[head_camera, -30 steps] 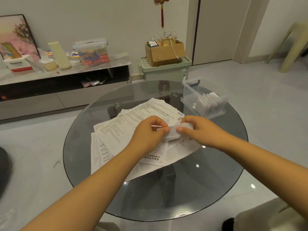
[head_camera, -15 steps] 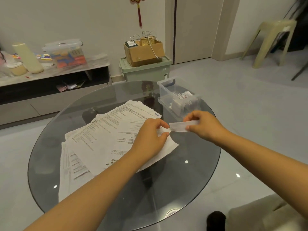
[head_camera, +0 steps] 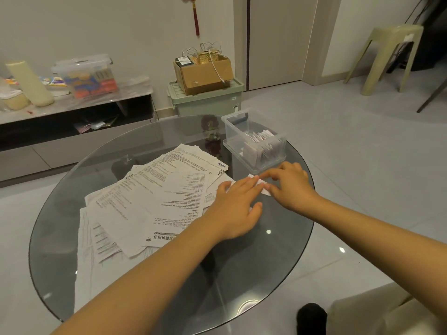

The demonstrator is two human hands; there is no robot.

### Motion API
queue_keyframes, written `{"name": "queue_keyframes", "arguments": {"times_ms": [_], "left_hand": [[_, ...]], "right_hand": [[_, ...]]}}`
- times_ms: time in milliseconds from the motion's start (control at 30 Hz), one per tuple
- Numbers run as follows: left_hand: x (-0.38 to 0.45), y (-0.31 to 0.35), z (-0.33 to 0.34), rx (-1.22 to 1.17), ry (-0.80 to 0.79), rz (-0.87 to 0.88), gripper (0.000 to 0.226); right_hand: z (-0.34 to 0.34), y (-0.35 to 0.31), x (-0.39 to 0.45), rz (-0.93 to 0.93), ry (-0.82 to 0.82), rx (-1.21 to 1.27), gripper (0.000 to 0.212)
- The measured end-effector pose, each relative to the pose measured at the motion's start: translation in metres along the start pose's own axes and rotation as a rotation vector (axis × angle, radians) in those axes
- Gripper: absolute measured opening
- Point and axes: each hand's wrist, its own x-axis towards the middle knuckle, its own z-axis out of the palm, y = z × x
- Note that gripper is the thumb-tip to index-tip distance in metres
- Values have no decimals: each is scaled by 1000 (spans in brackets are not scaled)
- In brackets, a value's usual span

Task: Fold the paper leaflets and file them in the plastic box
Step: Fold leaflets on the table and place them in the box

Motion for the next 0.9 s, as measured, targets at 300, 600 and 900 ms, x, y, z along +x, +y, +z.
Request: {"name": "queue_keyframes", "arguments": {"times_ms": [300,600,900], "left_hand": [[2,-1,-3,11,-128,-68,51],[0,3,-3,26,-110,-120,55],[-34,-10,-37,20,-12,-225,53]], "right_hand": [[-8,2,-16,-111,-48,-71,26],[-8,-2,-7,-163,72,-300,33],[-17,-33,-11,-231,116,-241,33]]}}
